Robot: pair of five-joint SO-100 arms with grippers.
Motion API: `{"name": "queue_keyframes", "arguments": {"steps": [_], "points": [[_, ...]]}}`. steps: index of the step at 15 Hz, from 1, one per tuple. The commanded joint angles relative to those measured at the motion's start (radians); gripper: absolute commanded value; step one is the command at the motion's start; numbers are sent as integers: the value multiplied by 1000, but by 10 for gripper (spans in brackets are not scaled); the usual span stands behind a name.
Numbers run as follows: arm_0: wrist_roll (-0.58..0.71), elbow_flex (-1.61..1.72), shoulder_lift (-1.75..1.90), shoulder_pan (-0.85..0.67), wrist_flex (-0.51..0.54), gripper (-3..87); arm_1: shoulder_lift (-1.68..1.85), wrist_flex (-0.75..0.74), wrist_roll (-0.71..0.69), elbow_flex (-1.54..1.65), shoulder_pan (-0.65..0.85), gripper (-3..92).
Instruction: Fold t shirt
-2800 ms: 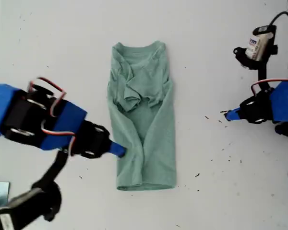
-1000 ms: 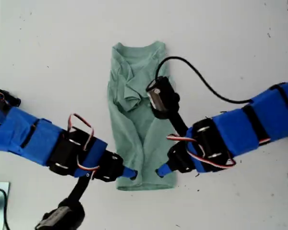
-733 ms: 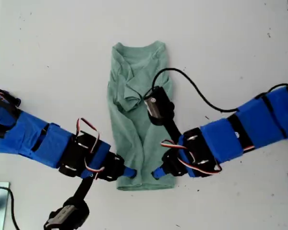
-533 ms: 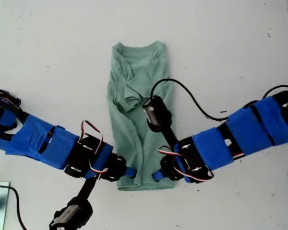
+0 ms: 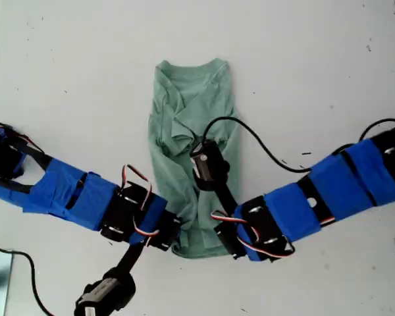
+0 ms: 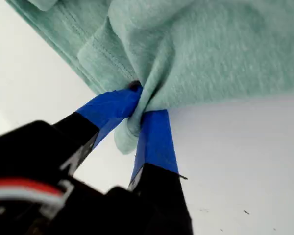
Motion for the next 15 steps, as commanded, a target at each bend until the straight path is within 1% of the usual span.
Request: {"name": "queue_keyframes", "arguments": {"steps": [1,2,5,7,9,11,12,13,15], "points": [[12,-29,94,51,-9,-2,129,-9,-77,-5,-43,-8],[26,-31,137,80,-31,-2,189,-37,-118,-8,-63,-8],[63,-32,225,163,-140,-2,336,-77,-161,-14,-91,-7],[95,-28,262,140,-150,-2,417,-83,-216,83,-11,-7],[132,-2,327,61,-133,-2,482,-77,-307,196,126,-8],[167,43,414,-46,-75,-2,523,-80,-407,255,288,-8],[181,106,479,-106,-63,-2,526,-89,-456,259,370,-8],[199,161,529,-172,-63,-2,535,-109,-502,252,436,-8],[230,255,601,-281,-58,-2,569,-153,-548,265,543,-8]]}}
